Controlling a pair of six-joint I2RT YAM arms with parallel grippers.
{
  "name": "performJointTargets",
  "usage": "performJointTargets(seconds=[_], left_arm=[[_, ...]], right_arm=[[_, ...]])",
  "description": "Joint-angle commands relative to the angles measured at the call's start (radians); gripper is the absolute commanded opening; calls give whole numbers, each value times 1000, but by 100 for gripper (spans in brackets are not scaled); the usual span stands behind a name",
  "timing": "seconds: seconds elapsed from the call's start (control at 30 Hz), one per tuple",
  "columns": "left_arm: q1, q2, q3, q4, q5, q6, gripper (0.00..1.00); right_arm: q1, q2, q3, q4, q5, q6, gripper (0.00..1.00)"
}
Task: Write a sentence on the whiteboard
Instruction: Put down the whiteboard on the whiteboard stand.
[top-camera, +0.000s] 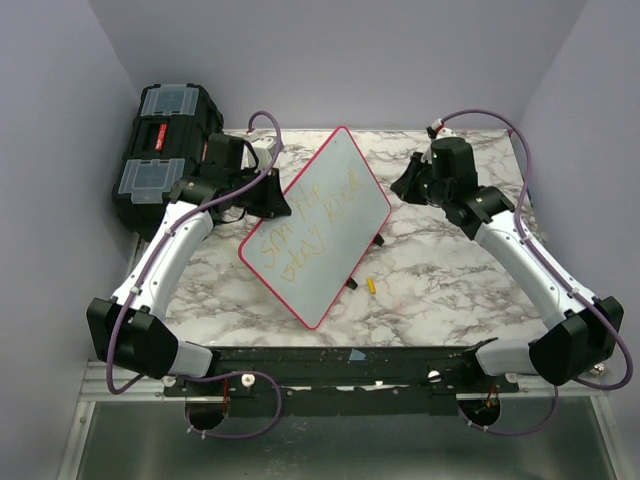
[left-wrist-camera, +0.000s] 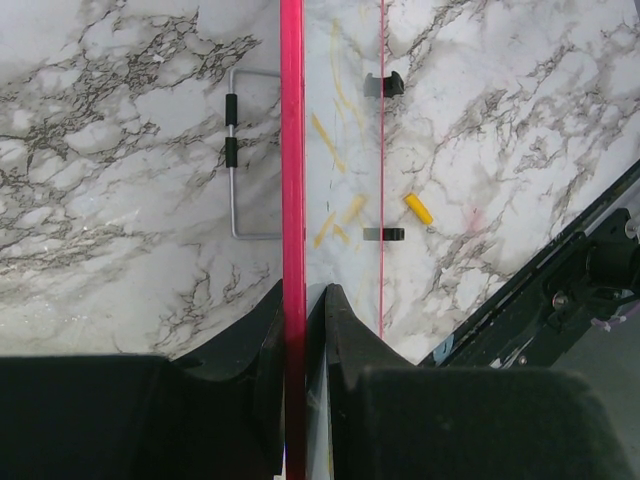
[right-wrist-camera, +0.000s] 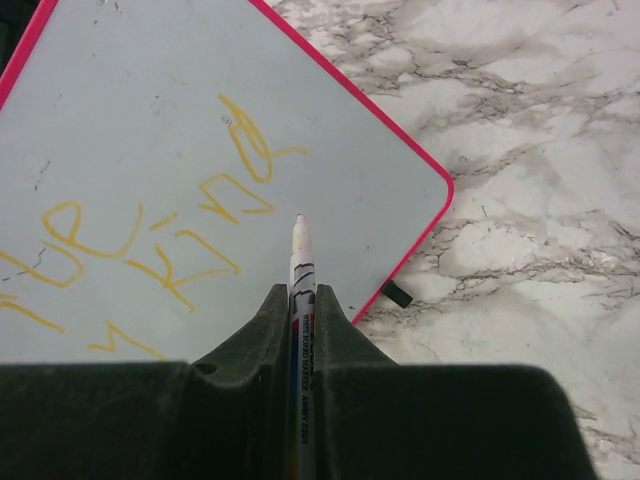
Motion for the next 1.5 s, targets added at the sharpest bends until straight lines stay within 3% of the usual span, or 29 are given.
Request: performJointTargets(seconds=[0.0, 0.4, 0.83, 1.47], left_arm=[[-7, 33, 39, 24, -70, 94, 3], [-12, 104, 90, 18, -56, 75, 4], [-11, 110, 53, 12, -94, 27, 27], [-11, 105, 64, -8, -134, 27, 39]], right_arm=[[7, -31, -21, -38, 26, 23, 1], [6, -69, -52, -57, 41, 38, 1], [6, -70, -60, -59, 50, 36, 1], [7, -86, -92, -48, 39, 41, 1]])
